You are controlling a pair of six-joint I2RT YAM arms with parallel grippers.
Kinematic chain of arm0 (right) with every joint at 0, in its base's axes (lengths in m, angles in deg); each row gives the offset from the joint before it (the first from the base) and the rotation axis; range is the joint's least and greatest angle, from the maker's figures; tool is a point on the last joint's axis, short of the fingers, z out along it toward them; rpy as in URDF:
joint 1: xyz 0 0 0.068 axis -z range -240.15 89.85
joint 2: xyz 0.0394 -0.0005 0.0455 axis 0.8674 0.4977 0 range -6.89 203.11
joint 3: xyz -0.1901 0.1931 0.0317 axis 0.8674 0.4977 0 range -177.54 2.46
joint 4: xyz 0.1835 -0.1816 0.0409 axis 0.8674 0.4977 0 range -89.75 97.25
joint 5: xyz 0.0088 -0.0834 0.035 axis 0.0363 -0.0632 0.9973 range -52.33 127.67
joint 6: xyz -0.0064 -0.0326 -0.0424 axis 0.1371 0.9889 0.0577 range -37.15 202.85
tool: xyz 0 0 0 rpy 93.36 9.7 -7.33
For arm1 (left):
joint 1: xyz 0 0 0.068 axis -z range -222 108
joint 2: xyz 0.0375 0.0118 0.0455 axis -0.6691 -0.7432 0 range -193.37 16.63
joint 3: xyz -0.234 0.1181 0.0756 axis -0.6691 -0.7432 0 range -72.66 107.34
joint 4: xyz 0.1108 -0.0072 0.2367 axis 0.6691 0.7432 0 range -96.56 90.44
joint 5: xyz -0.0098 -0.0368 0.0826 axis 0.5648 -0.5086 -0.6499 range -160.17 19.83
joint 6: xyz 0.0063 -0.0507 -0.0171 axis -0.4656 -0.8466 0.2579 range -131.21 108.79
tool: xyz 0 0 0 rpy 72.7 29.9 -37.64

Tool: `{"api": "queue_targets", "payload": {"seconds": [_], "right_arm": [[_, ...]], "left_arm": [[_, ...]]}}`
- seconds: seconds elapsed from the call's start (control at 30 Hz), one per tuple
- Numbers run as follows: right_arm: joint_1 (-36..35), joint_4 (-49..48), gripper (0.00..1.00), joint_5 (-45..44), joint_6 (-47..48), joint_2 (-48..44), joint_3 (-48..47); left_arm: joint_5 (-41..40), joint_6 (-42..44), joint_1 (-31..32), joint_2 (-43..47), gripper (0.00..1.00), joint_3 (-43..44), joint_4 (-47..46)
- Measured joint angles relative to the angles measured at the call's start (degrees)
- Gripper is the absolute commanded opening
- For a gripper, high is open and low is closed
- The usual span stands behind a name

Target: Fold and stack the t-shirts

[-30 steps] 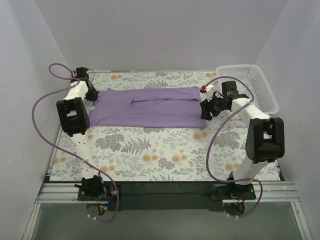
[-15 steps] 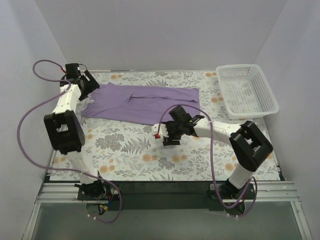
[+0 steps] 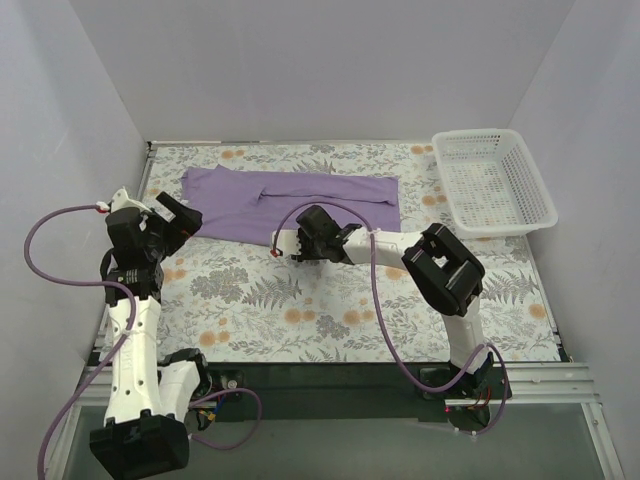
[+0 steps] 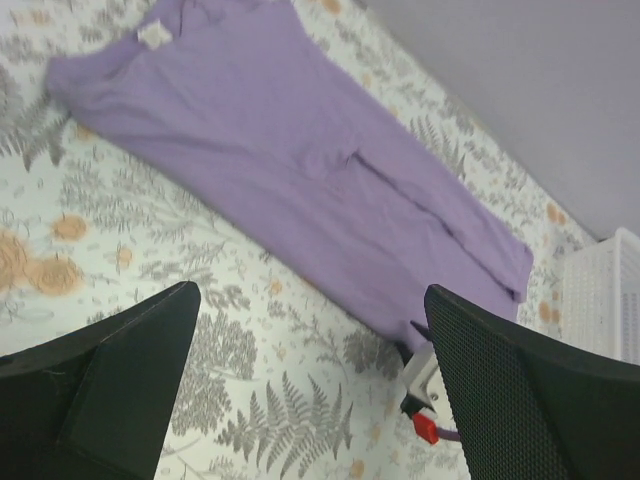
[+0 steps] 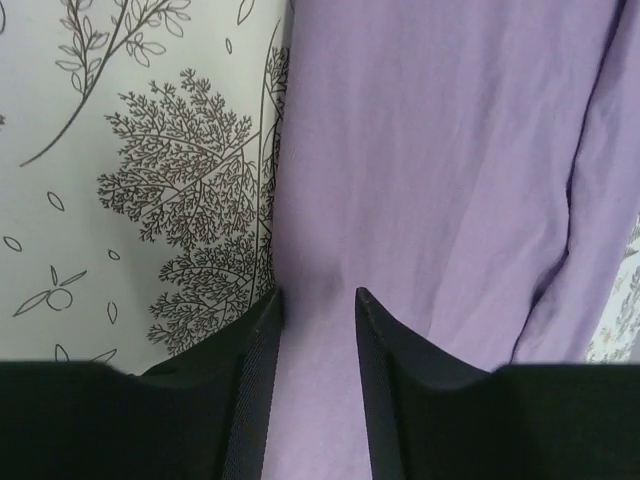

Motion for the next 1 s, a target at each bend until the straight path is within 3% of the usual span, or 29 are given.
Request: {"api": "queue_targets", "payload": {"seconds": [0.03,0.13,0.23,0.47,0.5,0.53,0.6,0.63,0.73,0.8,1.0], "right_arm": [[0.00,-0.09,0.26,-0.46,-0.02,0.11,0.02],[-0.11,-0.57,0.09,-0.74,-0.28,0.13,1.22],[-0.26,-1.42,0.03,-0.02,-0.26,-0.48,2.47],[-3.48,-0.09,0.01,6.58,-2.29,-8.50,11.76],[-5.40,0.35,0.03,6.99,-2.89,-10.34,13.75],[-7.87,0.85,0.26,7.69,-3.39,-11.93,15.56],[-13.97,1.57,0.52,9.27,-4.31,-15.17,18.49],[-16.74,2.12,0.56,9.90,-5.11,-15.65,18.62],[-22.32,5.53,0.67,13.16,-5.86,-17.40,18.62],[-21.42,9.11,0.71,14.82,-5.95,-18.49,18.01],[-3.69,14.38,0.75,22.18,-7.76,-20.81,9.64]], "left_arm": [[0.61,-0.35,0.00,-0.48,0.95,-0.74,0.98],[2.47,-1.31,0.00,-1.42,0.95,-2.10,4.00],[4.39,-2.62,0.00,-0.90,0.95,-3.19,5.11],[8.00,-7.19,0.00,-0.26,0.95,-9.42,5.92],[8.26,-8.11,0.00,-0.46,0.95,-10.25,6.21],[8.39,-8.79,0.00,-0.74,0.95,-10.88,6.58],[8.52,-10.47,0.00,-1.18,0.95,-12.00,7.34],[8.52,-10.64,0.00,-1.22,0.95,-12.11,7.41],[8.17,-11.80,0.00,-1.29,0.95,-12.35,8.31],[7.82,-12.24,0.00,-1.29,0.94,-12.57,8.35],[7.23,-13.33,0.00,-1.68,0.88,-14.71,7.74]]}}
